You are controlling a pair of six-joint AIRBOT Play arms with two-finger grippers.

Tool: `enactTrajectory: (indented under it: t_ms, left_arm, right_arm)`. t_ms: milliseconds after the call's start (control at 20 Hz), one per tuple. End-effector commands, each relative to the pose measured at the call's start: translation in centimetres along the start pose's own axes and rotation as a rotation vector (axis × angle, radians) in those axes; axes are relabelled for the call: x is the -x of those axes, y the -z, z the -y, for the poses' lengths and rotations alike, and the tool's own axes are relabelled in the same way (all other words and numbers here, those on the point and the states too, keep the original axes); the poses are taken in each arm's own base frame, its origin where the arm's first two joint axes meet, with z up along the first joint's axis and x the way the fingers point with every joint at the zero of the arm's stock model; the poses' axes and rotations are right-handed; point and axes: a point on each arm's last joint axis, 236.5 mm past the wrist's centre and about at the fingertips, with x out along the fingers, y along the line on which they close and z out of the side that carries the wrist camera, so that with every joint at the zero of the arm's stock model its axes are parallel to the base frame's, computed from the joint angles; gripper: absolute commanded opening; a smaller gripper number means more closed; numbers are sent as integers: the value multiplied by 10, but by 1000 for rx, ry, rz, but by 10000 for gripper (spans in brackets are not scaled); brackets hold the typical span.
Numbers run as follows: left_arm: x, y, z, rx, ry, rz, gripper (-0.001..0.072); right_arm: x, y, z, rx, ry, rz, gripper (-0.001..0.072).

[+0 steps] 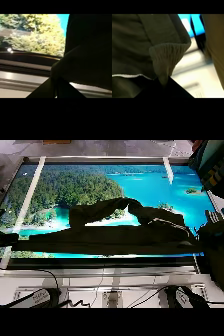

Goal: Fold the clothes and pants, and hang the long-sleeved shirts on hangers.

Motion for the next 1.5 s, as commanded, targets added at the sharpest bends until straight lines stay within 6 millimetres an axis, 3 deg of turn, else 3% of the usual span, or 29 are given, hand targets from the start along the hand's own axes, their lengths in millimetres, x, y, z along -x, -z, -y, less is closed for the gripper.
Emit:
enactTrajectory:
  t_ms: [0, 200, 350, 500, 550, 650, 700, 750, 800, 850, 950, 1000, 1050, 1100, 1250, 1300, 1350, 1400, 1450]
  left_arm:
    - [-8, 26, 4, -183, 20, -103, 13]
    - [-21, 54, 21, -328, 99, -194, 12]
    - [-29, 70, 17, -356, 87, -257, 13]
    - [-31, 73, 15, -336, 80, -275, 17]
    - [-32, 73, 15, -303, 76, -277, 78]
    - [-33, 69, 13, -226, 54, -265, 540]
    - [-34, 65, 9, -183, 29, -250, 617]
    - [-35, 62, 6, -161, 15, -240, 618]
    - [-35, 61, 5, -160, 6, -236, 617]
    - [-35, 60, 4, -161, 3, -233, 617]
    - [-34, 56, 4, -167, -5, -221, 611]
    - [-33, 51, 4, -147, -19, -207, 526]
    - [-29, 43, 0, -112, -48, -187, 322]
    - [-22, 32, -2, -98, -72, -163, 256]
    - [5, -12, 0, -72, -120, -40, 244]
    - [14, -28, 10, -55, -114, 6, 185]
    - [21, -41, 21, -76, -102, 40, 154]
    - [27, -52, 33, -107, -96, 66, 107]
    - [29, -60, 46, -139, -89, 84, 53]
  right_arm:
    - [-4, 44, 10, 22, 47, -162, 33]
    - [-2, 57, 8, 20, 38, -215, 33]
    - [-1, 60, 8, 26, 35, -230, 33]
    - [0, 65, 7, 27, 32, -252, 34]
    - [0, 65, 7, 27, 32, -252, 34]
    - [0, 64, 7, 35, 32, -246, 34]
    - [-1, 62, 7, 36, 32, -238, 70]
    - [-1, 60, 7, 36, 33, -228, 272]
    - [-2, 56, 8, 37, 36, -214, 526]
    - [-3, 53, 8, 37, 38, -198, 675]
    - [-5, 41, 10, 39, 44, -149, 688]
    - [-6, 29, 11, 40, 51, -100, 688]
    - [-7, 16, 12, 42, 57, -44, 687]
    - [-7, 0, 12, 43, 59, 22, 687]
    - [3, -63, 8, 37, 46, 294, 680]
    - [12, -86, 12, 39, 68, 400, 587]
    - [22, -107, 18, 41, 96, 496, 357]
    - [34, -125, 25, 48, 132, 587, 31]
    - [44, -141, 28, 25, 143, 664, 33]
